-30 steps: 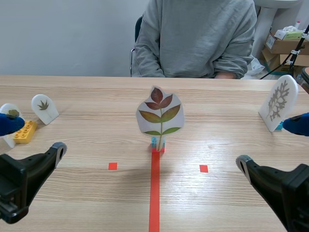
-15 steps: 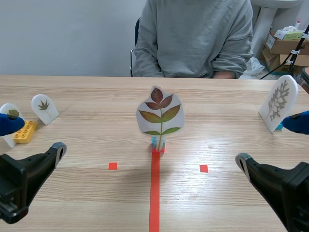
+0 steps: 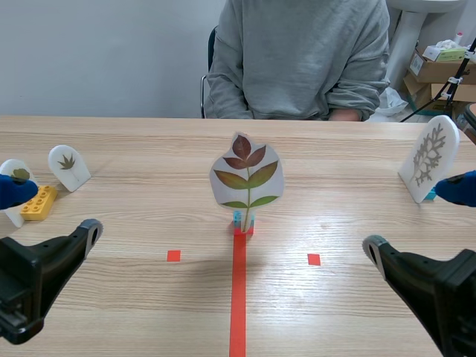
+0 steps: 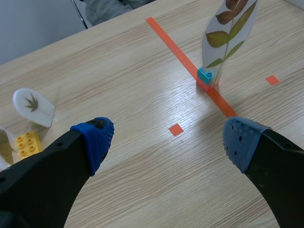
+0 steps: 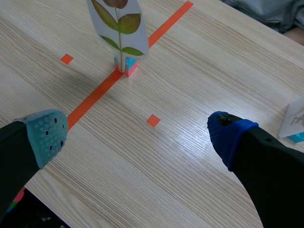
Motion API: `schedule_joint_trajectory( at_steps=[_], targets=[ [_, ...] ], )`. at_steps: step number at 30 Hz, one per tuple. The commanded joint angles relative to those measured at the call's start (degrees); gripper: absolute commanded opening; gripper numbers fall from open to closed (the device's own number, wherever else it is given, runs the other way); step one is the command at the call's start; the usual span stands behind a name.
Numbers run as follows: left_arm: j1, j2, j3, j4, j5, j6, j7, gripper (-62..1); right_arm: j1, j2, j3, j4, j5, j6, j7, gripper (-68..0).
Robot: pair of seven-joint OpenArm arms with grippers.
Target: Do the leaf sorting experiment
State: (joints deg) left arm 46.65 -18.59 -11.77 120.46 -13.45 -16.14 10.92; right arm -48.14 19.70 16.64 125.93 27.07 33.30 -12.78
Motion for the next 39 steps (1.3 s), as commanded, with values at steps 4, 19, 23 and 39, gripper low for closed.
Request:
schedule_joint_trajectory(
  at_steps=[4, 19, 23, 39],
  targets=[
    [-0.2, 0.0, 0.0, 0.2, -0.4, 0.1, -0.8, -11.2, 0.7, 0.6, 0.2, 0.0, 0.4, -0.3, 0.6, -7.1],
    [-0.2, 0.0, 0.0, 0.2, -0.4, 0.1, -0.7, -11.2, 2.1, 0.6, 0.2, 0.0, 0.1, -2.7, -3.7, -7.1],
    [-0.2, 0.0, 0.0, 0.2, -0.4, 0.1, -0.7, -11.2, 6.4, 0.6, 0.2, -0.5, -2.4, -2.9, -7.1, -7.1],
    [-0.2, 0.0, 0.0, 0.2, -0.4, 0.1, -0.8, -11.2, 38.3, 7.6, -11.6, -34.4, -5.2, 4.9, -3.7, -7.1]
  ],
)
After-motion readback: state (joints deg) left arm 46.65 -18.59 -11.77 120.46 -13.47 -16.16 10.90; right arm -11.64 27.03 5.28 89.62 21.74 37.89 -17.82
